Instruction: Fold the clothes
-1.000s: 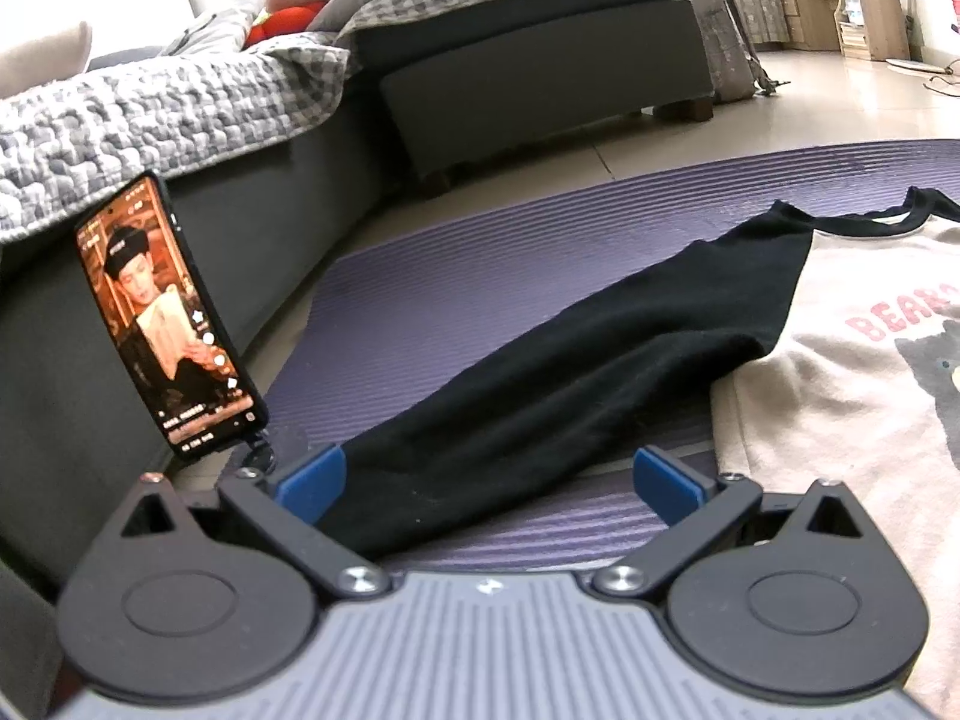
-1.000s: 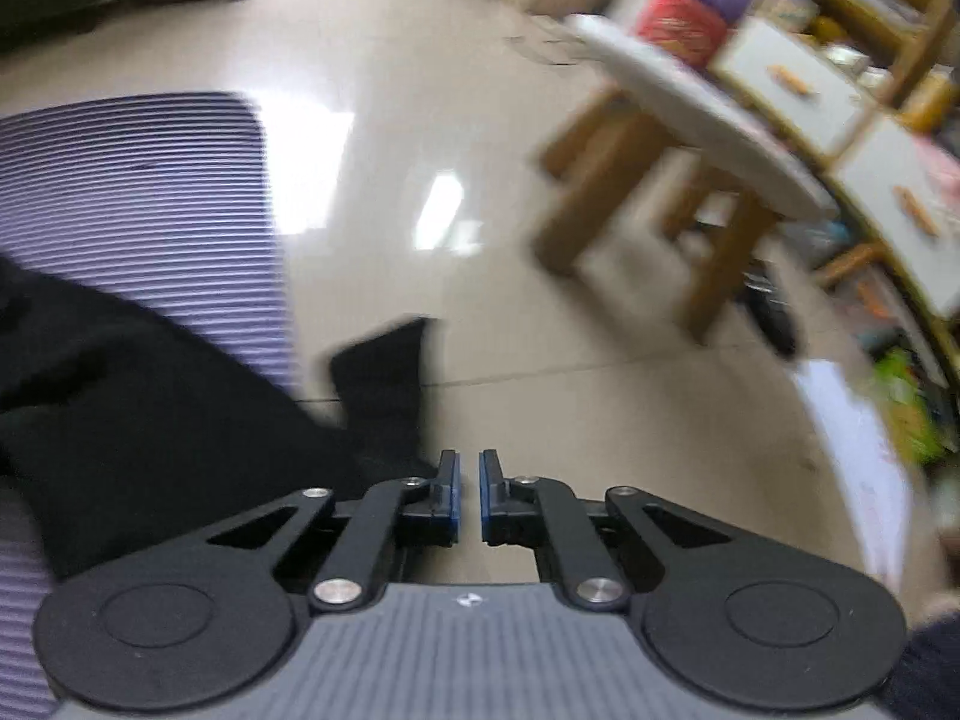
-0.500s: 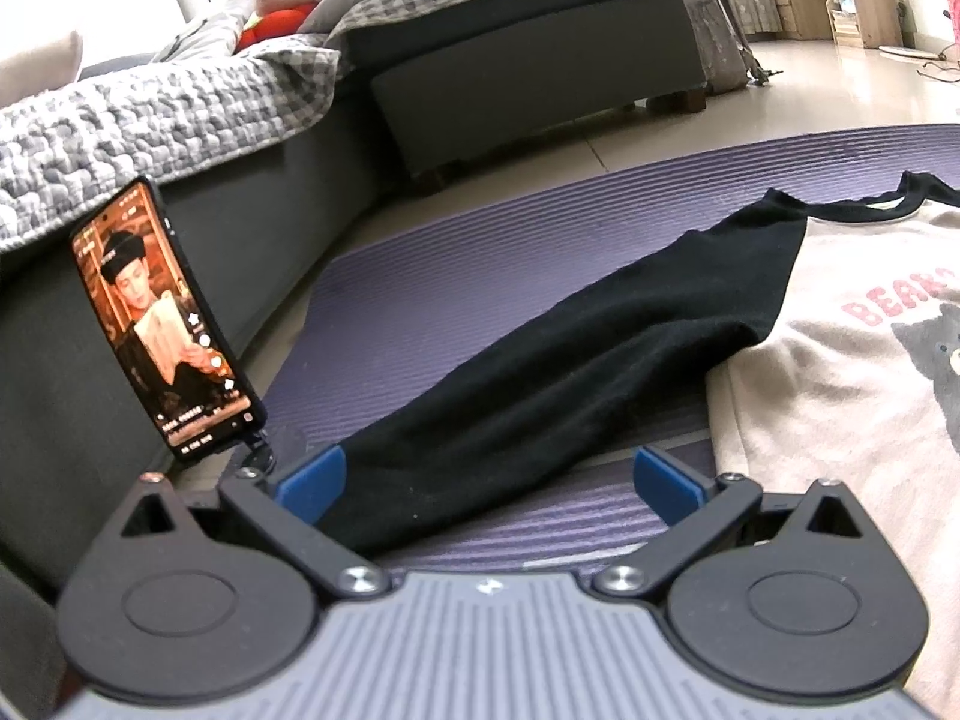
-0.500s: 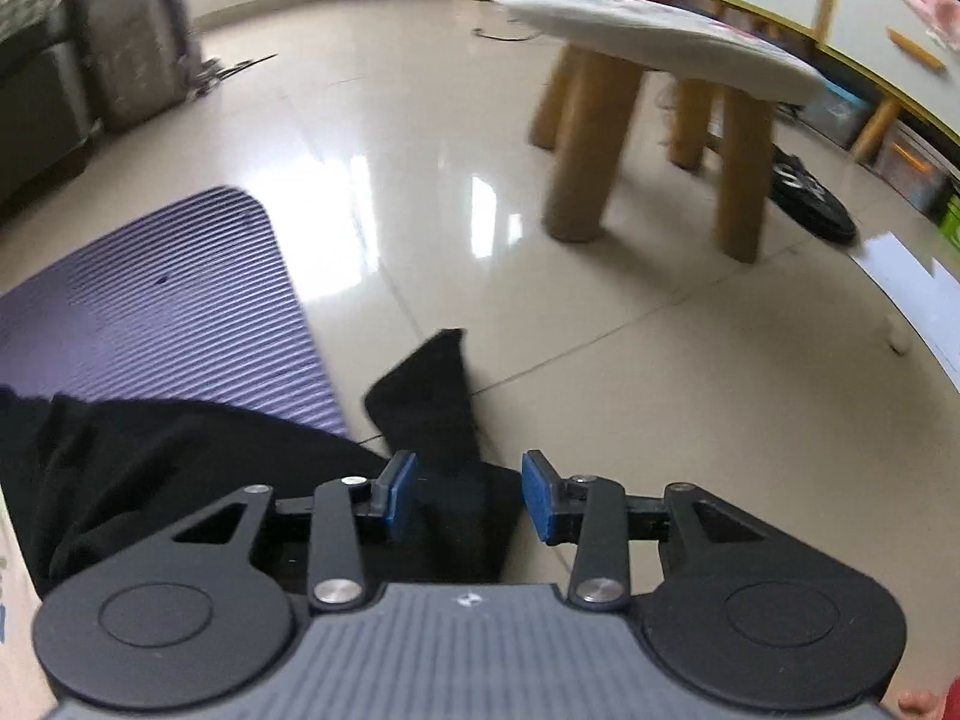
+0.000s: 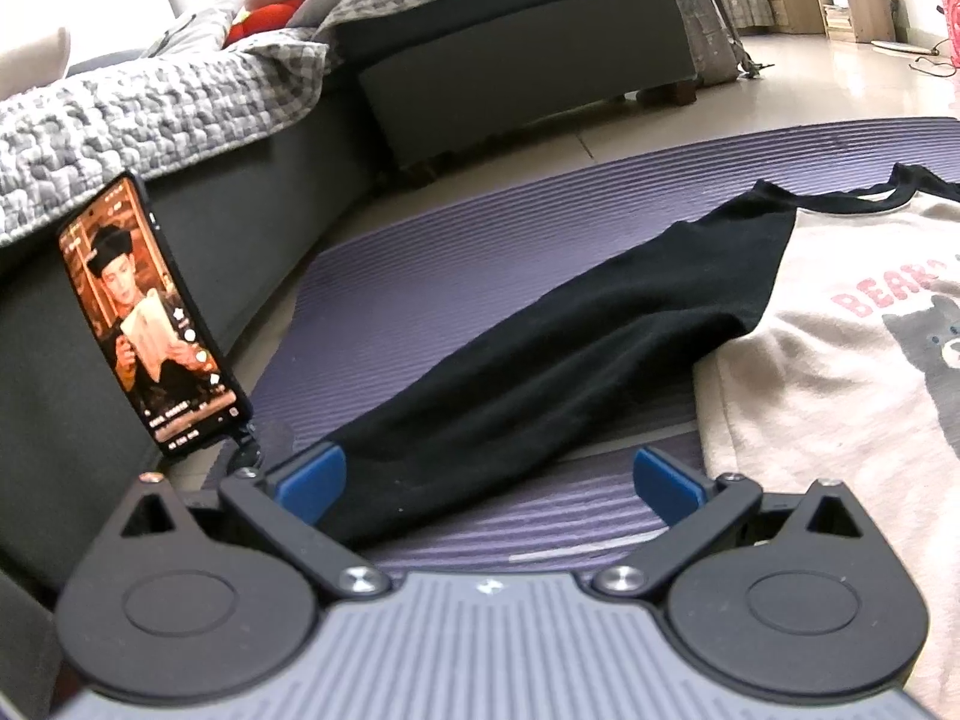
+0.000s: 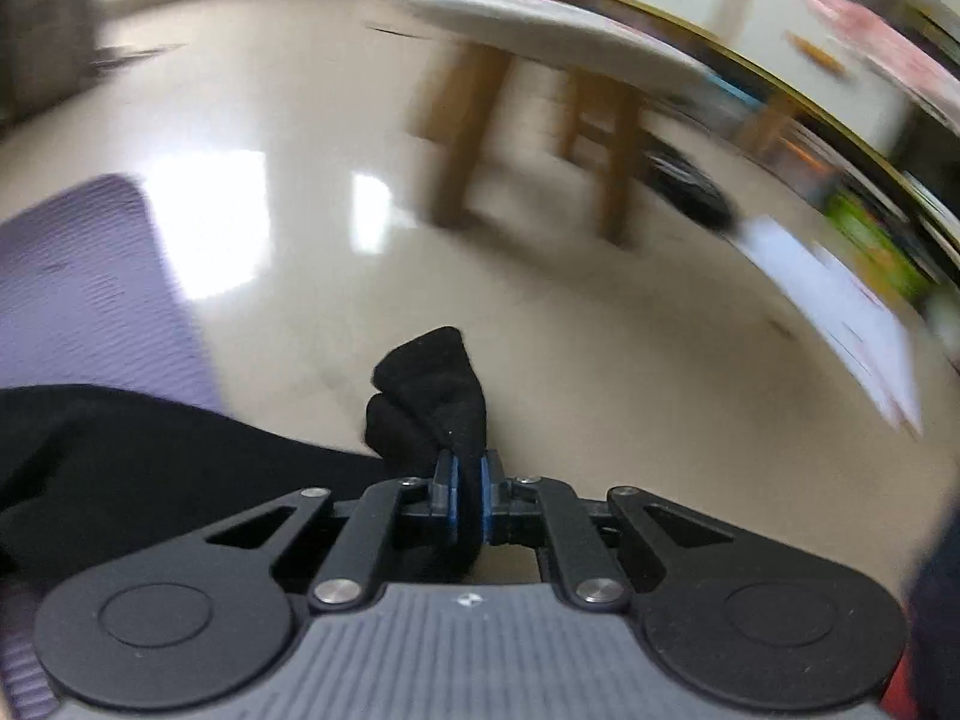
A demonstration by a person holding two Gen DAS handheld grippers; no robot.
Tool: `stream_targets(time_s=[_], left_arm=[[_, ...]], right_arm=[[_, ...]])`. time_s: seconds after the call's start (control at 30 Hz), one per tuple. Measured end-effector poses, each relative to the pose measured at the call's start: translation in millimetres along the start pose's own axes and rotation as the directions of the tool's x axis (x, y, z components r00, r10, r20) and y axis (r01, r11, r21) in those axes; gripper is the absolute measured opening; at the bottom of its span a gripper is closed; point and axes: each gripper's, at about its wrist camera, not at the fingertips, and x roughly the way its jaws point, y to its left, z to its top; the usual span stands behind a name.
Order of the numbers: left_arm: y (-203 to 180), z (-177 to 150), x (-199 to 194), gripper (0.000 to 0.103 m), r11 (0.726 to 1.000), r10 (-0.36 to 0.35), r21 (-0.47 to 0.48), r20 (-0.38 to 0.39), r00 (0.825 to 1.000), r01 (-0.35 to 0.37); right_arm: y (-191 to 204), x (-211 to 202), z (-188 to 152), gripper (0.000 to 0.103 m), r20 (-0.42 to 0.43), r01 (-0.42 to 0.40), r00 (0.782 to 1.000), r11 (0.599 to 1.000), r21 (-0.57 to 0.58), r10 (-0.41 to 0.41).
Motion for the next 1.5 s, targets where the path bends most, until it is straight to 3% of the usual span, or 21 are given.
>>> stream_targets(time_s=[0.1, 0.17, 0.23, 0.27, 0.33, 0.53, 0.63, 0.73, 0.83, 0.93, 0.97, 1.1, 1.2, 1.27, 1.3, 1.33, 1.37, 1.5], left_arm=[[-2, 1, -2, 0.103, 1.0, -0.012, 0.008, 0.003, 1.0, 0.012], [-3, 1, -3, 0.103, 1.0, -0.016, 0.02, 0.003, 1.0, 0.016], [-5, 0, -4, 0.103, 0.999, -0.019, 0.031, 0.001, 1.0, 0.019], [-5, 0, -4, 0.103, 0.999, -0.02, 0.034, -0.001, 1.0, 0.02], [-6, 0, -3, 0.103, 0.999, -0.022, 0.041, -0.007, 1.0, 0.022], [-6, -1, -1, 0.103, 0.999, -0.036, 0.039, -0.052, 0.998, 0.038], [-4, 1, -1, 0.103, 0.997, -0.072, 0.007, -0.118, 0.99, 0.074], [-1, 2, -6, 0.103, 0.989, -0.142, -0.051, -0.155, 0.978, 0.136], [-1, 6, -17, 0.102, 0.979, -0.196, -0.078, -0.144, 0.97, 0.187], [-7, 8, -26, 0.102, 0.979, -0.2, -0.058, -0.114, 0.973, 0.194], [-9, 8, -28, 0.102, 0.98, -0.196, -0.046, -0.102, 0.975, 0.192], [-18, 9, -27, 0.102, 0.986, -0.165, 0.011, -0.065, 0.984, 0.166], [-20, 7, -20, 0.102, 0.988, -0.144, 0.051, -0.063, 0.988, 0.147], [-20, 9, -11, 0.102, 0.989, -0.117, 0.087, -0.045, 0.992, 0.121], [-20, 10, -4, 0.102, 0.989, -0.091, 0.111, -0.031, 0.995, 0.094], [-20, 11, 1, 0.102, 0.99, -0.075, 0.122, -0.026, 0.997, 0.077], [-19, 12, 10, 0.102, 0.991, -0.056, 0.12, -0.037, 0.998, 0.06], [-13, 16, 39, 0.103, 0.998, -0.019, 0.057, -0.078, 0.997, 0.023]], right_arm=[[-18, 10, -8, 0.009, -0.109, 0.097, 0.99, 0.994, 0.059, -0.09], [-18, 15, -8, 0.017, -0.159, 0.13, 0.98, 0.99, 0.061, -0.119], [-14, 10, -8, 0.038, -0.134, 0.167, 0.978, 0.986, 0.027, -0.162], [-11, 7, -8, 0.042, -0.116, 0.17, 0.979, 0.985, 0.007, -0.168], [-8, 2, -9, 0.051, -0.09, 0.166, 0.982, 0.986, -0.023, -0.168], [8, -20, -22, 0.056, -0.069, 0.044, 0.997, 0.999, -0.02, -0.046], [25, -34, -34, 0.056, -0.062, -0.027, 0.998, 0.999, -0.017, 0.026], [50, -51, -49, 0.056, -0.077, -0.175, 0.982, 0.984, -0.038, 0.171], [74, -72, -65, 0.056, -0.093, -0.352, 0.934, 0.93, -0.1, 0.344], [86, -81, -68, 0.056, -0.1, -0.509, 0.86, 0.854, -0.11, 0.5], [92, -84, -66, 0.056, -0.072, -0.527, 0.85, 0.837, -0.148, 0.522], [113, -86, -65, 0.056, 0.014, -0.438, 0.88, 0.822, -0.365, 0.475], [137, -83, -75, 0.053, 0.055, -0.302, 0.912, 0.756, -0.581, 0.407], [142, -80, -79, 0.05, 0.079, -0.266, 0.912, 0.727, -0.633, 0.403], [143, -79, -80, 0.04, 0.1, -0.249, 0.907, 0.712, -0.657, 0.41], [144, -78, -79, 0.017, 0.097, -0.249, 0.908, 0.709, -0.66, 0.408], [145, -76, -77, 0.009, 0.09, -0.25, 0.909, 0.707, -0.661, 0.406], [145, -72, -68, 0.01, 0.1, -0.238, 0.914, 0.719, -0.653, 0.394]])
